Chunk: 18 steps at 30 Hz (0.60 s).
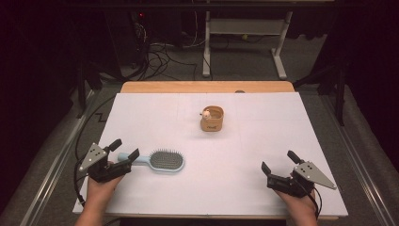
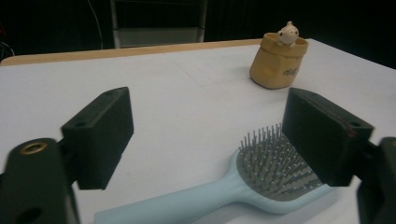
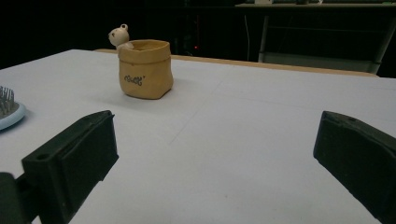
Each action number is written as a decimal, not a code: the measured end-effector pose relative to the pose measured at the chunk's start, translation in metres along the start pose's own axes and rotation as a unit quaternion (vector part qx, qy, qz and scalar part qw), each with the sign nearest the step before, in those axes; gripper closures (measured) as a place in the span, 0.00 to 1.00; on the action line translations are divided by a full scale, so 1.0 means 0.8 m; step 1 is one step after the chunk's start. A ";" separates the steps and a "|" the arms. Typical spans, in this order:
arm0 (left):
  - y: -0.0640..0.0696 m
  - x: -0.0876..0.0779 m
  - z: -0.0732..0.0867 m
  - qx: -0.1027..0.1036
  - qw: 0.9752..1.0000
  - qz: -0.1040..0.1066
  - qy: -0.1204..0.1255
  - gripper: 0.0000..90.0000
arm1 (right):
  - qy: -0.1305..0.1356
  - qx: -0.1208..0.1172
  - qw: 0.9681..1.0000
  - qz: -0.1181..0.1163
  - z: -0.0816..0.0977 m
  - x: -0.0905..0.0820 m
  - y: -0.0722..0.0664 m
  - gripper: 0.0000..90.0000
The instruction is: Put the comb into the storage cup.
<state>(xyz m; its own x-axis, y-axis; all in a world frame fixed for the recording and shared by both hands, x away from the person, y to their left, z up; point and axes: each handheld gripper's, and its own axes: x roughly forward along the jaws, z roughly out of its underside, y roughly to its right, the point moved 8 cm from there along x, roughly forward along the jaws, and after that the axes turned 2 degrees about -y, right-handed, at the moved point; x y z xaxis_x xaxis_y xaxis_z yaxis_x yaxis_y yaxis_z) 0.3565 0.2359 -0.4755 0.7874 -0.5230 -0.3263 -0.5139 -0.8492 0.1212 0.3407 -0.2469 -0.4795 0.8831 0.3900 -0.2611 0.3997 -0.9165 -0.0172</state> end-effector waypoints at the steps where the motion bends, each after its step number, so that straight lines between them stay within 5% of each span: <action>1: -0.002 0.000 0.001 -0.002 1.000 -0.003 0.000 0.27 | 0.001 0.001 1.000 0.000 0.000 0.000 0.000 0.00; 6: -0.016 0.004 0.012 -0.008 0.999 -0.020 -0.035 0.43 | 0.002 0.000 1.000 0.002 0.000 -0.001 0.001 0.00; 14: -0.032 0.014 0.031 0.001 0.993 -0.062 -0.102 0.90 | 0.001 -0.003 1.000 0.002 0.000 0.001 0.000 0.00; 18: -0.043 0.015 0.033 -0.003 0.990 -0.085 -0.114 0.98 | 0.001 -0.004 1.000 0.001 0.000 0.001 0.000 0.00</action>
<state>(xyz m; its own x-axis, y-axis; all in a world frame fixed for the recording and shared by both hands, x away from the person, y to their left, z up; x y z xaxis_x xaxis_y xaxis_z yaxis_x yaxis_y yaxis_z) 0.3746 0.2610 -0.5083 0.7647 -0.3435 -0.5452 -0.3783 -0.9242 0.0517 0.3413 -0.2463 -0.4796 0.8845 0.3876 -0.2598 0.3992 -0.9168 -0.0088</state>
